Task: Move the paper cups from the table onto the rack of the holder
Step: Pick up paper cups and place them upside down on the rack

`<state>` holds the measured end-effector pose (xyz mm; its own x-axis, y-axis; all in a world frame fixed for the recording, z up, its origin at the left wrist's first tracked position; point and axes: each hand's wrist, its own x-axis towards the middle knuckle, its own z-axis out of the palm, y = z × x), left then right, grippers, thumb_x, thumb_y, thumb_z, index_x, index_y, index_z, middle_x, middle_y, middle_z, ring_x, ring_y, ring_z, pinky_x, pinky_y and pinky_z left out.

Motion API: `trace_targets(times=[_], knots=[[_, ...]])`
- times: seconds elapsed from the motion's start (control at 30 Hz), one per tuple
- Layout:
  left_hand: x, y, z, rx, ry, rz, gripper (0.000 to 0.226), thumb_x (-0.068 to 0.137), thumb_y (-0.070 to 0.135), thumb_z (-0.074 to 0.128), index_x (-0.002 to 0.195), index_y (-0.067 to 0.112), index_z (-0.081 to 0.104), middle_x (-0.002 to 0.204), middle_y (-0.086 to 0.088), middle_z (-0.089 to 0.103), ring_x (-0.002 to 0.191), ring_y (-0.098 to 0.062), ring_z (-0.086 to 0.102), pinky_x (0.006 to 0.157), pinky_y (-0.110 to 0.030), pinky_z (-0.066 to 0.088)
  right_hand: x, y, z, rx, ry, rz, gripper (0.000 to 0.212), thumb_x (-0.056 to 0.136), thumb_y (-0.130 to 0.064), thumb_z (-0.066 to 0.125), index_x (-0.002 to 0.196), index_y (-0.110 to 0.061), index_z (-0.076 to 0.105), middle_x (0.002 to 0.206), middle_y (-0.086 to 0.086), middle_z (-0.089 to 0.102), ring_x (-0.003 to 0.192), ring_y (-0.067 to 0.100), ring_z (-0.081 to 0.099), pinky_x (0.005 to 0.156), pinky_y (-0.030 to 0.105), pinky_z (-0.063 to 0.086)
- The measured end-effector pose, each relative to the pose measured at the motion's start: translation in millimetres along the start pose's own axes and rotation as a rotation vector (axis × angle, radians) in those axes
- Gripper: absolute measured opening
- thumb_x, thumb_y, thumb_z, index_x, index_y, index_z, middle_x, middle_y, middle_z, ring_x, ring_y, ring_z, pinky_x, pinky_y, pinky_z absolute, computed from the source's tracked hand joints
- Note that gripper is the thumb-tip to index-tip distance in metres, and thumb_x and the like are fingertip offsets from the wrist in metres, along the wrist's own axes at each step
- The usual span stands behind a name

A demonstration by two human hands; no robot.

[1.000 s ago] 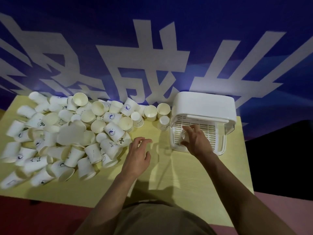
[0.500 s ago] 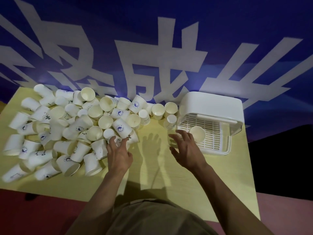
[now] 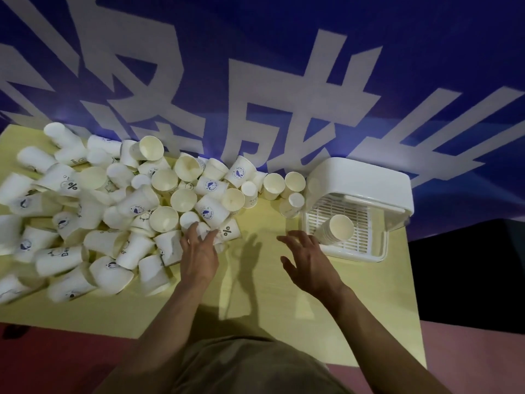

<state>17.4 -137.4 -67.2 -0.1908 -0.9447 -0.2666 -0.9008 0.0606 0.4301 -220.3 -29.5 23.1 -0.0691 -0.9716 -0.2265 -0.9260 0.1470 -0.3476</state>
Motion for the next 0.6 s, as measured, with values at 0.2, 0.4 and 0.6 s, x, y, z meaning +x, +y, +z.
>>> trace_targets(times=[0.2,0.4,0.6], knots=[[0.1,-10.0,-13.2,-0.136,-0.009,0.049,0.041,0.094,0.009,0.065,0.132,0.023,0.066,0.156,-0.008,0.03,0.135,-0.036,0.037,0.099,-0.05,0.049,28.0,-26.6,6.1,-0.013,-0.016,-0.002,0.05,0.101,-0.029,0.06,0.149,-0.019,0.048,0.149,0.012,0.048,0.133,0.033,0.046,0.109,0.045,0.045],[-7.9,-26.4,-34.2,-0.195,0.027,0.056,0.036,0.093,0.012,0.063,0.123,0.032,0.067,0.153,-0.003,0.031,0.129,-0.033,0.04,0.085,-0.044,0.052,67.1,-62.3,35.5,0.014,-0.076,-0.009,0.055,0.098,-0.032,0.063,0.149,-0.02,0.046,0.149,0.014,0.045,0.129,0.036,0.048,0.106,0.047,0.047],[-14.8,-51.2,-56.2,-0.258,0.09,0.134,0.042,0.08,0.015,0.072,0.12,0.027,0.064,0.145,-0.006,0.034,0.13,-0.035,0.034,0.094,-0.047,0.052,89.2,-89.2,78.1,-0.004,-0.168,0.027,0.071,0.096,-0.041,0.063,0.156,-0.017,0.034,0.152,0.018,0.037,0.13,0.039,0.045,0.105,0.046,0.045]])
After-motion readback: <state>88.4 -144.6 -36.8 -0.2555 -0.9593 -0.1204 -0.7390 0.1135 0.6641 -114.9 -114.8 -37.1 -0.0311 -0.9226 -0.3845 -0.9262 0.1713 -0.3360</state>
